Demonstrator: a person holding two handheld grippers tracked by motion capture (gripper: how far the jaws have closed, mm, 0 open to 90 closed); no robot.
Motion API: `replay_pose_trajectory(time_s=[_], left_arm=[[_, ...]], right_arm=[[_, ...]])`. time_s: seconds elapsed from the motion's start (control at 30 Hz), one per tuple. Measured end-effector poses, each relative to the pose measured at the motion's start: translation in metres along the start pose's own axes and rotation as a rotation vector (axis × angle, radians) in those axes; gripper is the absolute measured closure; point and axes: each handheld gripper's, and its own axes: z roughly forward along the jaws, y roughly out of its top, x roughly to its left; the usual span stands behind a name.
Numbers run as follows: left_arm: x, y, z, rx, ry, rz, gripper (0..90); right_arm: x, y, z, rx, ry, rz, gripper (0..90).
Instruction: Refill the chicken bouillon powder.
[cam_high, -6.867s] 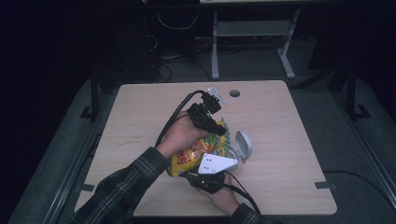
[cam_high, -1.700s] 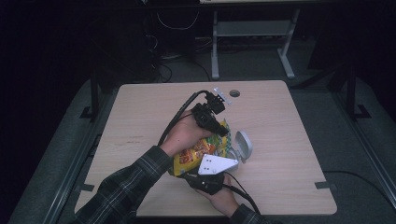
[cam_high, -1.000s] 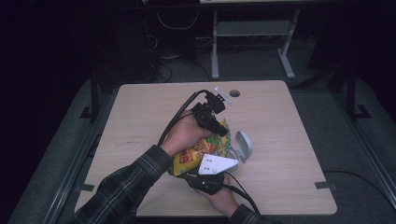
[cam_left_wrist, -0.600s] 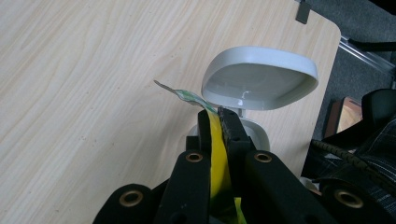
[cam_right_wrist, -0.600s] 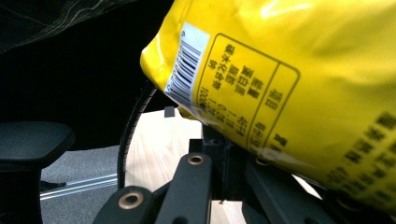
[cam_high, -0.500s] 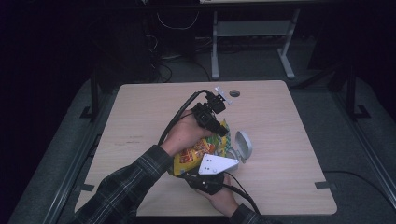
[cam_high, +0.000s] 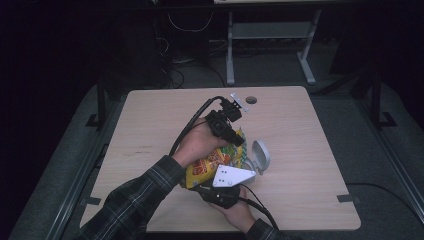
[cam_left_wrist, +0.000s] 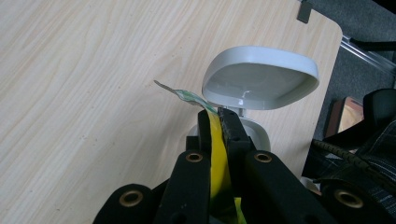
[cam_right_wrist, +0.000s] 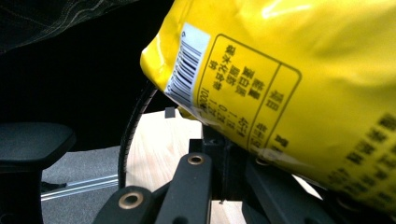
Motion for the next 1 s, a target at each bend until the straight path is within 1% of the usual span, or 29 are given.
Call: replay_pose_trajectory(time_s=[1.0], left_arm=[[-0.0006,0.0016,0.0004,0.010,0.005,-0.001,90.0]], right_arm=[[0.0003,0.0008,-0.0003,-0.005,0.004,0.006,90.0]])
